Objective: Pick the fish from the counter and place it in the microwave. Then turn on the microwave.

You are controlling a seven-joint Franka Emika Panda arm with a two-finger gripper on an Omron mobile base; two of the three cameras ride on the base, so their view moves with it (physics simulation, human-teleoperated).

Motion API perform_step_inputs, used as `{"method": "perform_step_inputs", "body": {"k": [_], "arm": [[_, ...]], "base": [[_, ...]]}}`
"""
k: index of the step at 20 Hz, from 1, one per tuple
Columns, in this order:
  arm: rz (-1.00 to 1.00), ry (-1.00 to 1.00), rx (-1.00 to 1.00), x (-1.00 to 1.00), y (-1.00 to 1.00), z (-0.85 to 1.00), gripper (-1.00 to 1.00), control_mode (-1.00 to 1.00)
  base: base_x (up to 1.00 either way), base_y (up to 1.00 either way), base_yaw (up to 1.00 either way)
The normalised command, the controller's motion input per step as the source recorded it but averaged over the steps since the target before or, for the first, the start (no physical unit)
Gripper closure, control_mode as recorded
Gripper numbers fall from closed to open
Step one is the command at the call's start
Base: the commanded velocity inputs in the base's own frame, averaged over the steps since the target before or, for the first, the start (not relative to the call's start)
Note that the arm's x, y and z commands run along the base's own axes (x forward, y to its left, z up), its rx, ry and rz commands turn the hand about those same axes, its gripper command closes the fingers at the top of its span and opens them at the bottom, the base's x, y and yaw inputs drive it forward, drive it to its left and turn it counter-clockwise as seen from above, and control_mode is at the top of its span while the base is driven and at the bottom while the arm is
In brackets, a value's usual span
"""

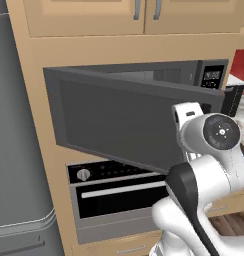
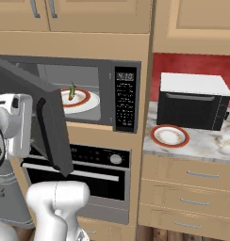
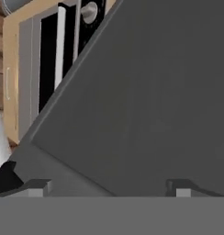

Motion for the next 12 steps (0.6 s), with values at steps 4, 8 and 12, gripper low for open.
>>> {"method": "perform_step_inputs", "body": {"k": [4,8,12], "arm": [[-0.05,0.00,0.00,0.60,-0.23,0.00,-1.00,-1.00],[-0.03,0.00,0.00,0.63,-0.18,-0.02,-1.00,-1.00],[0.00,-0.02,0.00,0.64,-0.16,-0.04,-1.00,-1.00]], "base": [[0.00,0.00,0.00],[0.00,0.00,0.00],[0.00,0.00,0.00]]}}
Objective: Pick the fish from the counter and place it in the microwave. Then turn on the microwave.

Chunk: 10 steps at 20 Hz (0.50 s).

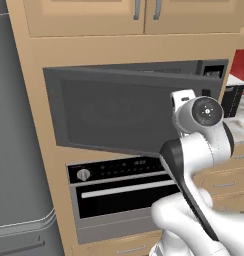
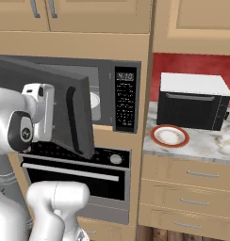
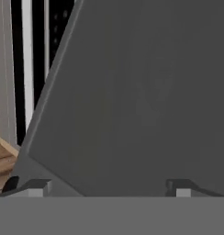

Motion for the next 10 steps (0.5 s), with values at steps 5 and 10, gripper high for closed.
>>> {"method": "perform_step_inputs", "body": {"k": [5,10], "arm": [[0.00,-0.04,0.00,0.65,-0.14,-0.08,-1.00,-1.00],[0.00,-0.03,0.00,0.65,-0.12,-0.15,-1.00,-1.00]], "base": [[0.00,0.00,0.00],[0.00,0.00,0.00]]}}
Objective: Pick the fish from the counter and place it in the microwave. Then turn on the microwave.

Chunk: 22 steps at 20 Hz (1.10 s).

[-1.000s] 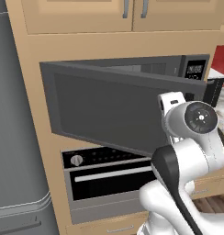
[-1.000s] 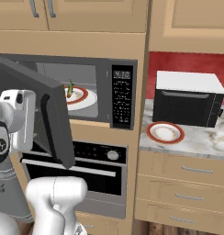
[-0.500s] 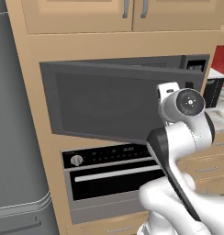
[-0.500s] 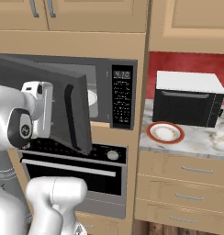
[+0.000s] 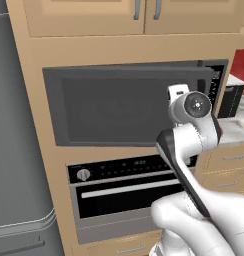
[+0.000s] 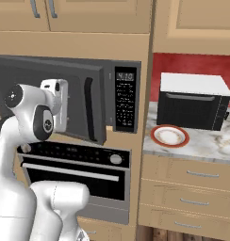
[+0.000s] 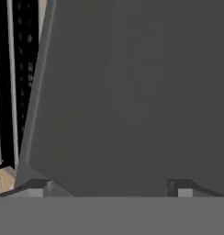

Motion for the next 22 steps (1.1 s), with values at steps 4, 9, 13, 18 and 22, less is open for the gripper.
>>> {"method": "perform_step_inputs", "body": {"k": [4,9,13,18,22], "arm": [[0.00,-0.02,0.00,0.65,-0.11,-0.17,-1.00,-1.00],[0.00,0.00,0.03,0.64,-0.14,-0.07,-1.00,-1.00],[0.00,0.00,0.05,0.62,-0.11,-0.03,-1.00,-1.00],[0.00,0.00,0.04,0.61,-0.10,-0.04,-1.00,-1.00],[0.00,0.00,0.01,0.38,-0.07,-0.08,-1.00,-1.00]], "base": [[0.00,0.00,0.00],[0.00,0.00,0.00],[0.00,0.00,0.00],[0.00,0.00,0.00],[0.00,0.00,0.00]]}}
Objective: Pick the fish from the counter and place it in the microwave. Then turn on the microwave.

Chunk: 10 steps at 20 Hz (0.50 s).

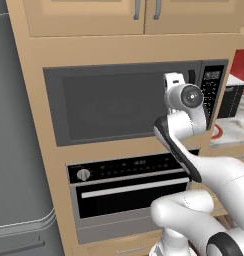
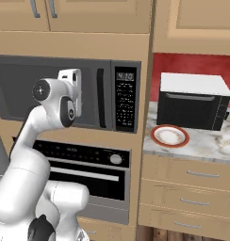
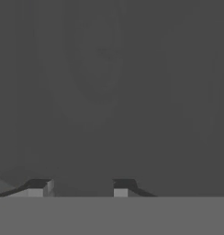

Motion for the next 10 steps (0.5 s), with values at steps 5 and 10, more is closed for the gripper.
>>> {"method": "perform_step_inputs", "body": {"k": [5,10], "arm": [[0.04,0.00,0.00,-0.03,-0.03,-0.18,-1.00,-1.00],[0.03,0.00,0.04,-0.28,0.00,-0.05,-1.00,-1.00]], "base": [[0.00,0.00,0.00],[0.00,0.00,0.00]]}}
